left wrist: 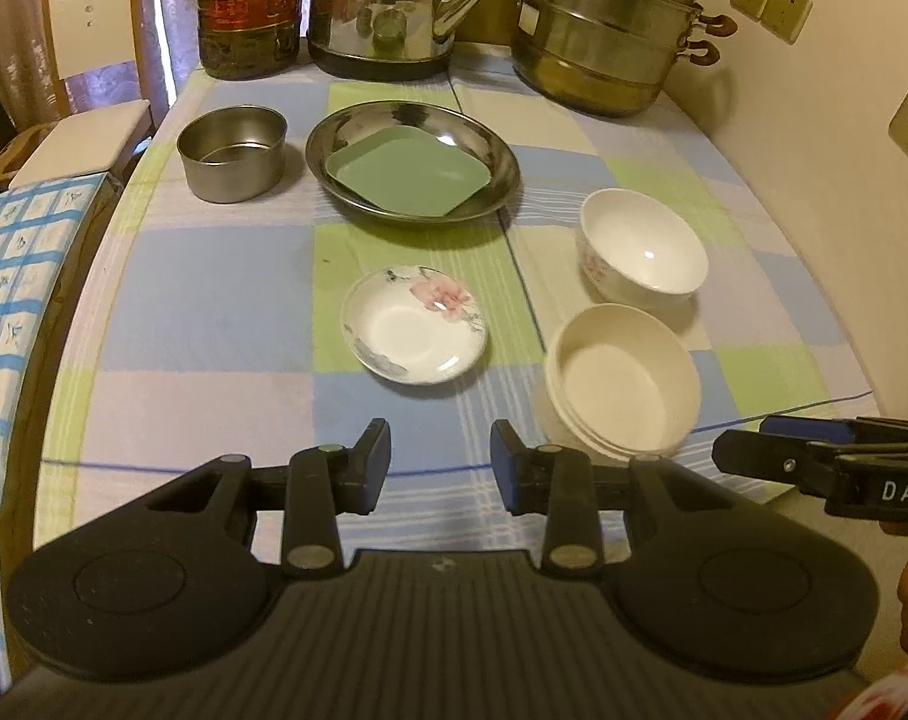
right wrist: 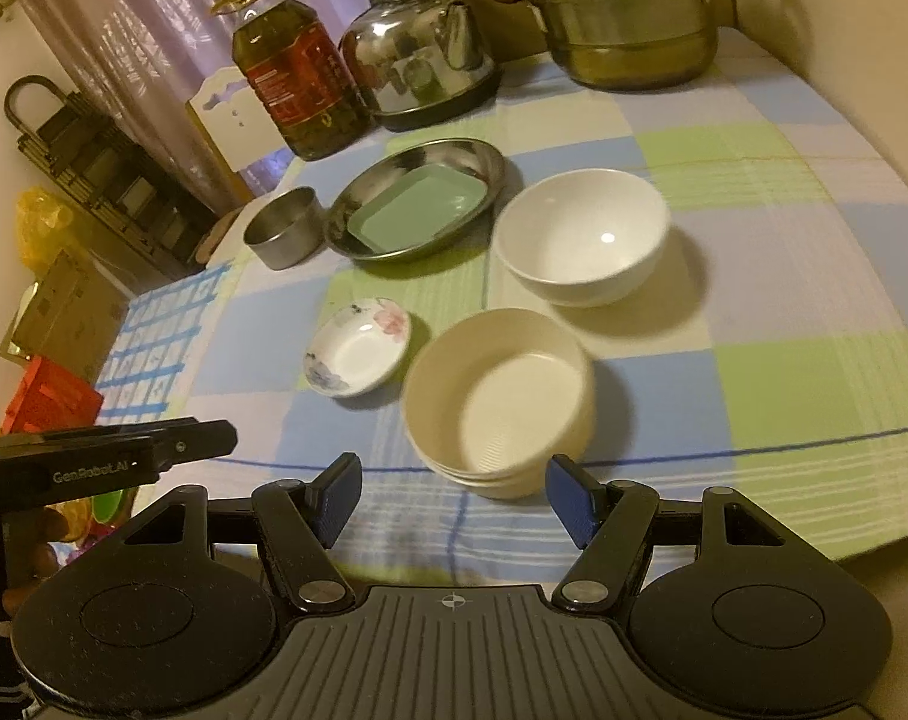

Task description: Organize plates and bowls

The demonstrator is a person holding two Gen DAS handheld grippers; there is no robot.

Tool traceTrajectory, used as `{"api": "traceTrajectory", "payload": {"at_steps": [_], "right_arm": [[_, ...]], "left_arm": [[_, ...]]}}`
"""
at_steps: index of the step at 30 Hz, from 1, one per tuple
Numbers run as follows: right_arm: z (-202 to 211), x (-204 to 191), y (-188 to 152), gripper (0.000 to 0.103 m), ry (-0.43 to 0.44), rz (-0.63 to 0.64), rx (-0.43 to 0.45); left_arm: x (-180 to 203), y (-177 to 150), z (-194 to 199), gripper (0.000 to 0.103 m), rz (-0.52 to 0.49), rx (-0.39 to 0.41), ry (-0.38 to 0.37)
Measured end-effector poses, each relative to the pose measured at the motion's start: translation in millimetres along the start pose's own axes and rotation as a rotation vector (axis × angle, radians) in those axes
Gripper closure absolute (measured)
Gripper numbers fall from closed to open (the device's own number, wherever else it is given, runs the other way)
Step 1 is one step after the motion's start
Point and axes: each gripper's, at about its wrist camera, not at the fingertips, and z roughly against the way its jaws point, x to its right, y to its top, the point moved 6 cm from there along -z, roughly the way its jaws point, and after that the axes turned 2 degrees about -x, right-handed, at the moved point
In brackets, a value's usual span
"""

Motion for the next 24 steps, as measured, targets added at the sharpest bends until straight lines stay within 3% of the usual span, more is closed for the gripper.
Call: {"api": "traceTrajectory", "payload": {"at_steps": [14,24], "right_arm": [[-49.8,-42.9,25.4,0.036,-0.009,-0.057,0.030],[-94.5,-56.8,44.2,0.049,-0.059,-0.123,0.026]], "left_arm": [[-49.4,35.3,-37.6,0.071,-0.073,-0.055,-0.033],[-66.5,57.6,-76.2,0.071,-0.170,-0.093,-0.088]]}}
